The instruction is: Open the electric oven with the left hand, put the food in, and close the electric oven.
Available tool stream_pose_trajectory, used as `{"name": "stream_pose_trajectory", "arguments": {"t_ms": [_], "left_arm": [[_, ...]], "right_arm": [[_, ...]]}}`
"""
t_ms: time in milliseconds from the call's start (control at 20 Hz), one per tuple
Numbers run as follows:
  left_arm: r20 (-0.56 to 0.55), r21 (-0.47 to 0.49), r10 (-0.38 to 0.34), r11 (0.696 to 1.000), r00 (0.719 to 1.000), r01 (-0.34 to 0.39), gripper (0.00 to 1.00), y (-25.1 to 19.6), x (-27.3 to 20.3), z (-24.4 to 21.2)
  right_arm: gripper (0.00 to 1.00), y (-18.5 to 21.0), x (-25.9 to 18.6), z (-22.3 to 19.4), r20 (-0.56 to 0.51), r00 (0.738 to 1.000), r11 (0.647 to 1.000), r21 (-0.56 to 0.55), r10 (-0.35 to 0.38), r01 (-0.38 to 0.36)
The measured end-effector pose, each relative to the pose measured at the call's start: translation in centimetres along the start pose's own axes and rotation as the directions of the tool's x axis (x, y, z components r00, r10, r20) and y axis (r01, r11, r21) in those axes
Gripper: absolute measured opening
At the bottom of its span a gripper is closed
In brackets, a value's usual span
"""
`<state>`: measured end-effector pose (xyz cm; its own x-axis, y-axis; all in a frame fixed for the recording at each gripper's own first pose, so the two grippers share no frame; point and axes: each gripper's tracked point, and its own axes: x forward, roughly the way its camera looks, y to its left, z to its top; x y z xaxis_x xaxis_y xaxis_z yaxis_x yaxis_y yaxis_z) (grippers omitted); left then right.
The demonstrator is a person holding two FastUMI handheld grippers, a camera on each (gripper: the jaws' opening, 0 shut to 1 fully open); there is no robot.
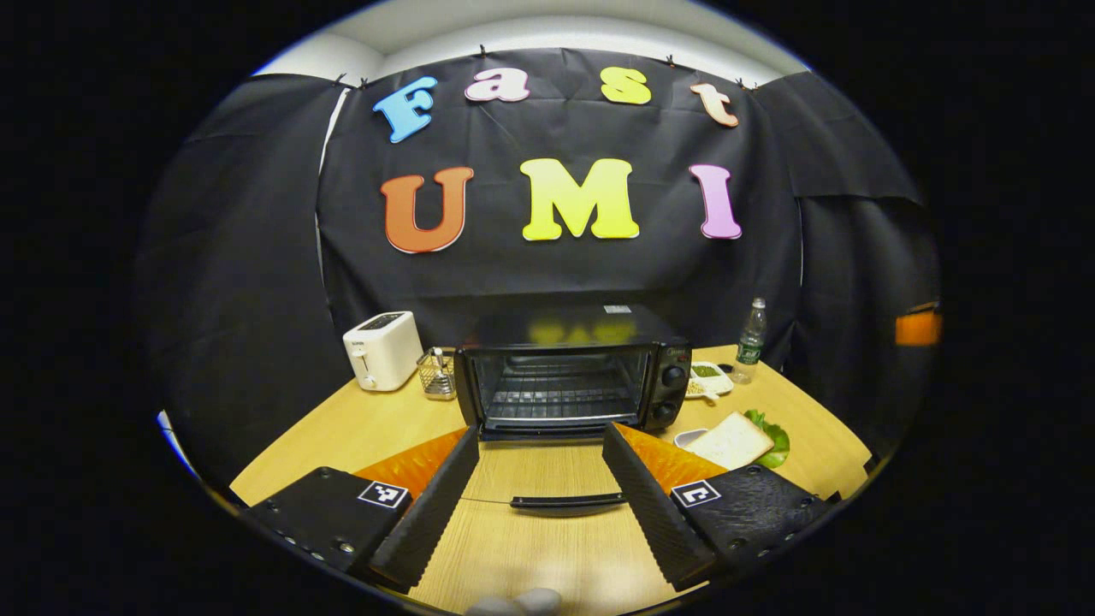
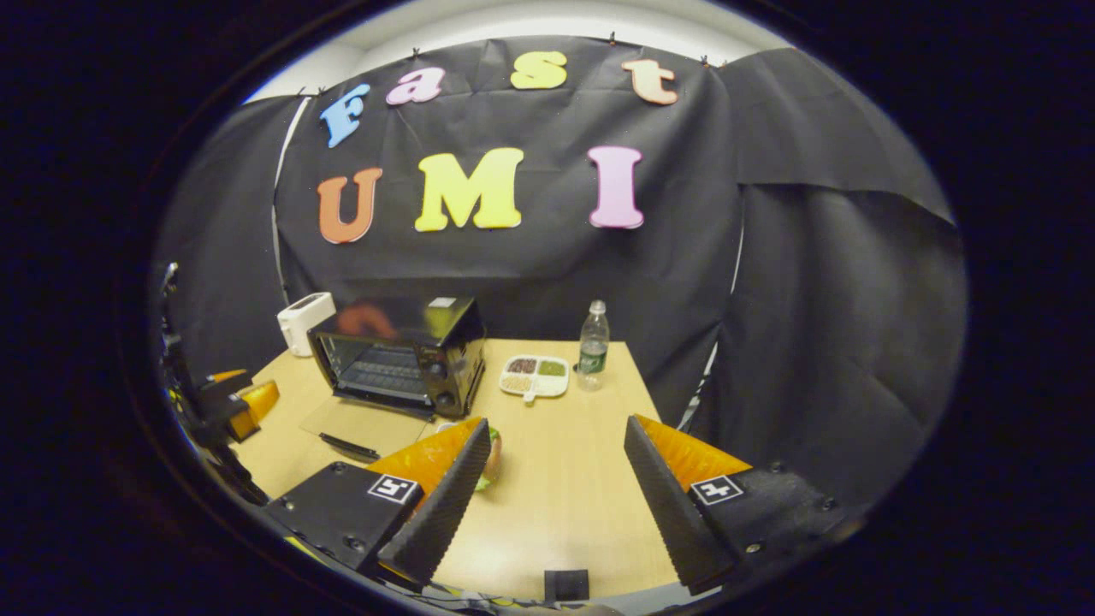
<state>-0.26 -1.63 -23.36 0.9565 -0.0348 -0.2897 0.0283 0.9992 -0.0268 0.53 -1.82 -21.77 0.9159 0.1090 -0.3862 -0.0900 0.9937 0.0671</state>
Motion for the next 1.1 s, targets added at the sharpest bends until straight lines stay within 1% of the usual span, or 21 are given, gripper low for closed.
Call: {"name": "stream_pose_trajectory", "arguments": {"t_ms": [50, 200, 350, 500, 650, 850, 1000, 1100], "left_arm": [[0.021, -0.005, 0.008, 1.000, 1.000, -0.008, 0.96, 0.2, -0.7, 1.3], [0.073, -0.021, 0.010, 1.000, 0.997, -0.009, 0.96, 0.0, -2.6, 4.5], [0.117, 0.009, 0.016, 1.000, 0.993, -0.017, 0.96, 0.3, -4.8, 7.2], [0.150, 0.036, 0.015, 0.999, 0.989, -0.021, 0.96, 0.2, -6.3, 9.4], [0.174, 0.045, 0.019, 0.999, 0.985, -0.028, 0.96, 0.1, -7.1, 11.3], [0.186, 0.025, 0.043, 0.999, 0.982, -0.048, 0.96, 0.0, -7.4, 12.8], [0.189, 0.032, 0.075, 0.996, 0.979, -0.082, 0.96, 0.6, -7.2, 13.3], [0.184, 0.036, 0.095, 0.994, 0.978, -0.103, 0.96, 0.7, -6.8, 13.4]], "right_arm": [[1.00, 0.4, 1.1, -1.0, -0.019, 0.999, 1.000, 0.016, 0.026, -0.025], [1.00, 1.7, 4.1, -4.1, -0.085, 0.993, 0.996, 0.030, 0.086, -0.084], [1.00, 3.2, 6.8, -7.0, -0.151, 0.976, 0.987, 0.062, 0.155, -0.147], [0.97, 5.1, 9.3, -9.7, -0.224, 0.947, 0.970, 0.132, 0.231, -0.206], [0.97, 6.1, 11.6, -11.2, -0.265, 0.922, 0.953, 0.192, 0.281, -0.235], [0.97, 7.4, 15.1, -11.6, -0.305, 0.887, 0.928, 0.244, 0.348, -0.280], [0.97, 8.4, 17.3, -11.7, -0.338, 0.854, 0.910, 0.268, 0.396, -0.316], [0.96, 9.3, 18.4, -11.8, -0.360, 0.824, 0.891, 0.299, 0.438, -0.343]]}}
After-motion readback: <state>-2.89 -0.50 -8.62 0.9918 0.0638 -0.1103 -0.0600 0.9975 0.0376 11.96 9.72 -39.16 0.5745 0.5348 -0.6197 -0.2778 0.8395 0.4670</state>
